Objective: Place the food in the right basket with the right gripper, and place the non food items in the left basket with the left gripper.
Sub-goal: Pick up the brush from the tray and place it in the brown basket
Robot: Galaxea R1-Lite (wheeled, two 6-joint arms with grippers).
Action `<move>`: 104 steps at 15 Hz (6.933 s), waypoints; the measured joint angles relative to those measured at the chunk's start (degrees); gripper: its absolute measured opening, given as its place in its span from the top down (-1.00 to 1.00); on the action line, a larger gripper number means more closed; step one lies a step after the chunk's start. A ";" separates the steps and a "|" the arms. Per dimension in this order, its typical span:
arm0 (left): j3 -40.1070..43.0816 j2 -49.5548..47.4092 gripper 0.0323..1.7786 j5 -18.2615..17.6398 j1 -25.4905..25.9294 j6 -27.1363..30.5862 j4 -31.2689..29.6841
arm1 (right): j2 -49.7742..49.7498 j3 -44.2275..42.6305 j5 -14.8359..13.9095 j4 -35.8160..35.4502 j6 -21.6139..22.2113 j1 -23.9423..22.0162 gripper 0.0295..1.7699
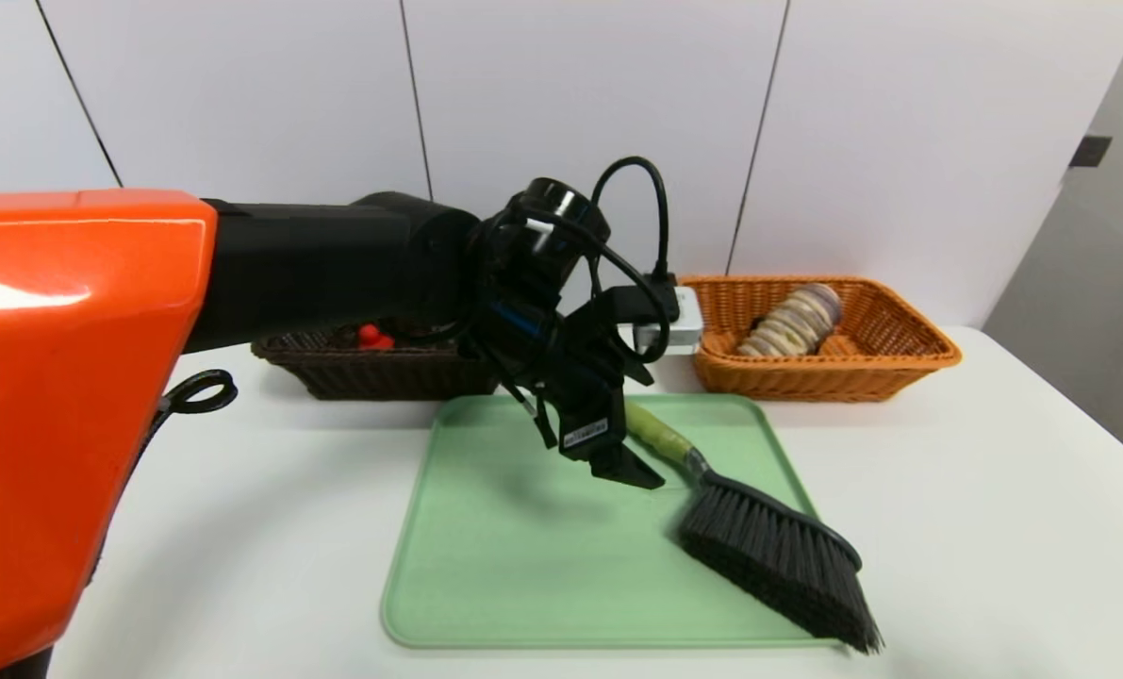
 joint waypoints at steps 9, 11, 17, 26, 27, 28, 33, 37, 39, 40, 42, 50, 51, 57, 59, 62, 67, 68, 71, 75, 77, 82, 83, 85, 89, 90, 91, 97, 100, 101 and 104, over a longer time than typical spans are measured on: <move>-1.46 6.14 -0.90 0.20 0.61 0.99 -6.19 | -0.35 2.05 -0.17 -0.07 0.02 -0.17 -0.93; -1.46 6.97 -0.90 0.30 0.63 1.43 -7.61 | -0.44 2.24 -0.16 -0.02 0.00 -0.20 -0.93; -1.49 8.44 -0.90 1.58 0.57 1.57 -9.67 | -0.68 3.10 0.13 -0.07 -0.04 -0.17 -0.93; -1.46 10.06 -0.90 1.46 0.35 1.12 -10.69 | -1.46 4.67 0.28 -0.02 -0.12 -0.17 -0.93; -1.46 10.17 -0.90 1.38 0.33 0.88 -10.63 | -1.57 4.75 0.20 -0.02 -0.15 -0.17 -0.93; -1.49 10.23 -0.90 1.27 0.30 0.44 -10.58 | -1.68 4.83 0.22 -0.02 -0.17 -0.17 -0.93; -1.71 10.89 -0.90 0.01 -0.02 -3.08 -10.83 | -1.88 5.38 0.28 -0.09 -0.17 -0.17 -0.93; -1.90 11.64 -0.90 -0.90 -0.11 -3.50 -11.96 | -1.88 5.68 0.39 -0.09 -0.20 -0.17 -0.93; -1.93 12.15 -0.90 -1.10 -0.13 -3.91 -12.18 | -1.90 5.71 0.44 -0.09 -0.17 -0.20 -0.93; -2.05 12.39 -0.90 -1.23 -0.16 -4.39 -12.34 | -1.90 5.90 0.46 -0.11 -0.20 -0.22 -0.93; -2.12 12.80 -0.90 -1.49 -0.13 -5.35 -13.19 | -1.99 6.51 0.44 -0.11 -0.20 -0.28 -0.93; -2.16 13.65 -0.90 -1.51 -0.09 -6.05 -14.65 | -2.04 6.92 0.44 -0.55 -0.32 -0.34 -0.93; -2.16 13.65 -0.90 -1.48 -0.06 -6.27 -14.63 | -1.99 6.90 0.44 -0.60 -0.41 -0.34 -0.93; -2.21 13.59 0.03 -1.43 0.00 -6.89 -14.71 | -1.85 6.68 0.48 -0.63 -0.52 -0.33 -0.93; -2.21 13.48 0.14 -1.40 -0.02 -6.95 -14.71 | -1.77 6.62 0.55 -0.63 -0.54 -0.28 -0.93; -2.16 13.18 0.14 -1.43 -0.06 -8.22 -14.47 | -1.55 6.57 0.59 -0.63 -0.52 -0.26 -0.93; -2.12 11.06 0.77 -1.60 -0.06 -8.55 -9.39 | -1.24 6.40 0.61 -1.79 -0.45 -0.17 -0.93; -1.93 10.31 0.99 -1.56 -0.16 -8.57 -5.92 | -1.22 6.34 0.61 -1.79 -0.45 -0.17 -0.93; -2.10 9.29 0.99 -1.57 -0.38 -9.85 -4.02 | -1.38 6.31 0.61 -1.79 -0.41 -0.17 -0.93; -2.07 8.83 0.99 -1.60 -0.41 -9.90 -4.68 | -1.57 6.49 0.57 -1.77 -0.34 -0.17 -0.93; -2.07 8.58 0.99 -1.54 -0.39 -9.90 -4.53 | -1.57 6.55 0.61 -1.77 -0.37 -0.17 -0.93; -2.07 8.05 0.99 -1.51 -0.39 -9.90 -4.74 | -1.55 6.53 0.61 -1.76 -0.39 -0.17 -0.93; -2.07 7.91 0.99 -1.54 -0.39 -9.90 -4.74 | -1.55 6.51 0.59 -1.76 -0.39 -0.17 -0.93; -2.07 7.53 0.99 -1.49 -0.39 -9.90 -4.74 | -1.55 6.42 0.50 -1.76 -0.34 -0.17 -0.93; -2.07 5.44 0.99 -1.18 -0.91 -12.48 -5.01 | -1.40 6.42 0.48 -1.77 0.00 -0.17 -0.93; -2.07 4.80 0.99 -1.16 -1.33 -14.80 -5.23 | -1.29 6.05 0.50 -1.87 -0.01 -0.17 -0.93; -2.07 4.11 0.99 -1.12 -1.99 -17.76 -5.97 | -1.16 5.99 0.52 -1.84 -0.01 -0.17 -0.93; -1.99 2.45 0.46 -1.12 -3.04 -21.25 -7.41 | 0.39 4.69 0.59 -1.88 -0.04 -0.17 -0.93; -1.99 2.23 0.03 -1.32 -3.01 -25.09 -7.85 | 1.00 4.47 0.61 -1.93 -0.09 -0.17 -0.93; -1.99 2.10 -0.08 -1.32 -3.01 -27.26 -8.68 | 1.11 4.47 0.61 -1.95 -0.09 -0.17 -0.93; -0.89 0.63 -0.35 -1.05 -3.89 -31.26 -9.50 | 1.18 4.39 0.61 -1.93 -0.04 -0.17 -0.93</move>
